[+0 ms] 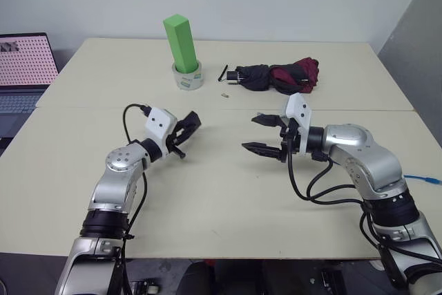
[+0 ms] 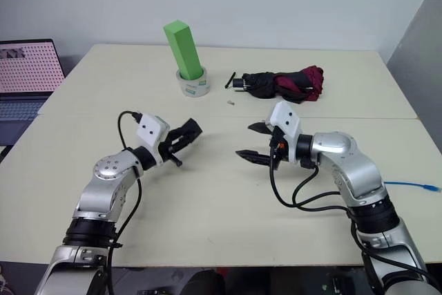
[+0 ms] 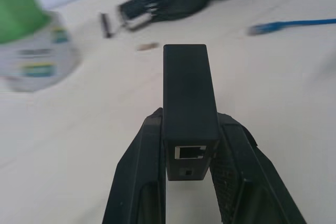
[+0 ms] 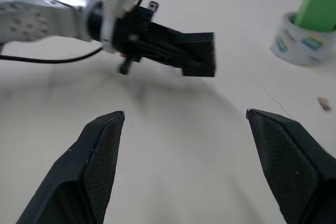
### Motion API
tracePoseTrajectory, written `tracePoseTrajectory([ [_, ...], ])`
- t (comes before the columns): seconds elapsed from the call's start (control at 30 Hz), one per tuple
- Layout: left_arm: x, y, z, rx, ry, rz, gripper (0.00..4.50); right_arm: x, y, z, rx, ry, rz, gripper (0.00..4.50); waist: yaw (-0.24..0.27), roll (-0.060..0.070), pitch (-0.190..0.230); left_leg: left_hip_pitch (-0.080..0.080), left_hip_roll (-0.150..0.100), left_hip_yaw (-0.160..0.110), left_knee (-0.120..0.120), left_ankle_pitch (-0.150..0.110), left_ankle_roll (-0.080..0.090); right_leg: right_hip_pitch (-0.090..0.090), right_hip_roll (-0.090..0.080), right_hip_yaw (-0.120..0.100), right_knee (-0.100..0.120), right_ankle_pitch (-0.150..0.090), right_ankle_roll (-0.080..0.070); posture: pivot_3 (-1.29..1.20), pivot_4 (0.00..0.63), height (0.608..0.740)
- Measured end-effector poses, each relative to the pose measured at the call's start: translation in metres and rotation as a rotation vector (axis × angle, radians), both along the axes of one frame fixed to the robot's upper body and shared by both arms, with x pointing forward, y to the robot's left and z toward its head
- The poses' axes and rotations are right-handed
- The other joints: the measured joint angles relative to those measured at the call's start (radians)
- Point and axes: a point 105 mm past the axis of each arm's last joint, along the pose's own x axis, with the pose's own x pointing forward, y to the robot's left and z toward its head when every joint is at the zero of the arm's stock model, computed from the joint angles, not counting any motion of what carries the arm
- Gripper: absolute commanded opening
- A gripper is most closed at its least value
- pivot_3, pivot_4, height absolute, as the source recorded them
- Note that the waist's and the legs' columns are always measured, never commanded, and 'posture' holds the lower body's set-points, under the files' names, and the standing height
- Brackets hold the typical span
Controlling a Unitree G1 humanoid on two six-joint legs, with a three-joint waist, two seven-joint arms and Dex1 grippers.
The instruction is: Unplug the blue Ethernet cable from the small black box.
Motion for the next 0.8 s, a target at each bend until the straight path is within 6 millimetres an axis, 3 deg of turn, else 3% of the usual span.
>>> tracePoseTrajectory([
  [0.13,0.005,0.019,-0.016,-0.02,0.02,0.127,0.79,-0.003,0.007,-0.006,-0.014,0.031,0.011,3.94,0.002,0.0,0.0,0.0,-0.001,0.0,0.0,0.0,0.0,0.0,-0.001,0.0,-0.001,0.0,0.0,0.0,0.15,0.74],
  [0.2,0.006,0.023,-0.019,-0.024,0.019,0.156,1.5,-0.004,0.009,-0.007,-0.015,0.035,0.014,3.98,0.004,0.0,0.0,0.0,-0.001,0.0,0.0,0.0,0.0,0.0,-0.001,0.0,-0.001,0.0,0.0,0.0,0.15,0.74],
  [0.57,0.001,0.025,-0.035,-0.051,0.07,0.167,3.78,0.001,0.006,-0.01,-0.027,0.028,-0.029,3.98,0.002,0.0,0.0,0.0,-0.001,0.0,0.001,0.0,0.0,0.0,-0.002,-0.001,0.0,0.0,0.0,0.0,0.15,0.74],
  [0.8,-0.026,0.035,-0.038,0.02,0.127,0.155,3.78,0.008,-0.009,-0.024,-0.016,0.045,-0.164,3.98,0.001,-0.001,0.0,0.0,0.0,-0.001,0.0,0.0,0.0,0.0,-0.001,-0.001,-0.001,0.0,0.0,0.0,0.15,0.74],
])
